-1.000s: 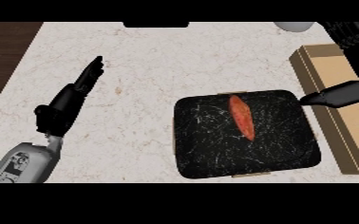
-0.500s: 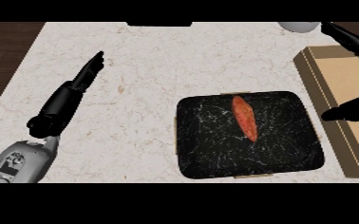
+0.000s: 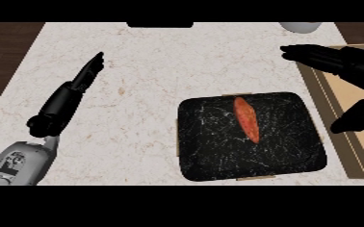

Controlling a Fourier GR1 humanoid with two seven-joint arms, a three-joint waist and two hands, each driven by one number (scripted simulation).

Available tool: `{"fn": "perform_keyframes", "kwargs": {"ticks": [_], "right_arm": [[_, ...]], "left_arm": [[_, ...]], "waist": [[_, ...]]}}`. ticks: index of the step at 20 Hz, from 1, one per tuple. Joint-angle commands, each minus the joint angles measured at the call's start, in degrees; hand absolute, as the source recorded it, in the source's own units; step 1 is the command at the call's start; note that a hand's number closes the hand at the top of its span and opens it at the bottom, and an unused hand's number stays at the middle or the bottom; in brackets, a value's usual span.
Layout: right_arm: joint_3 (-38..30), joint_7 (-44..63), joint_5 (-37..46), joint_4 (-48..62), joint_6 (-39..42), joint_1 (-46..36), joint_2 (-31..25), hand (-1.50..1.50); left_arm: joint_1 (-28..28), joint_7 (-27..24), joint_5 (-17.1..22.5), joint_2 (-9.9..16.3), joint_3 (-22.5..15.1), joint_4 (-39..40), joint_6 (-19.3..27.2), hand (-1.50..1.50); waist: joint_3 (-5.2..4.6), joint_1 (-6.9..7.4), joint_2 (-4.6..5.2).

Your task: Pick the sweet potato from the tray and place it in the cardboard box

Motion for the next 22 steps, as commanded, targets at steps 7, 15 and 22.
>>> {"fn": "perform_keyframes", "kwargs": {"ticks": [7,15,22], "right_arm": [[8.36,23.53,8.12,-17.58,9.39,-0.67,4.6,-1.5],[9.02,32.34,12.41,-16.64,15.84,-0.27,13.78,-1.5],[11.7,30.39,23.31,-18.41,11.95,5.74,15.31,-1.5]], "left_arm": [[0.98,0.65,0.3,-0.31,3.03,-1.31,-2.18,0.0],[1.09,2.07,-2.45,-1.18,5.51,-2.9,-4.5,0.0],[-0.29,3.5,-6.25,-5.91,5.03,-1.54,-3.94,0.0]], "waist": [[0.02,-0.39,-0.19],[0.07,-0.13,0.0],[0.09,-0.39,0.07]]}}
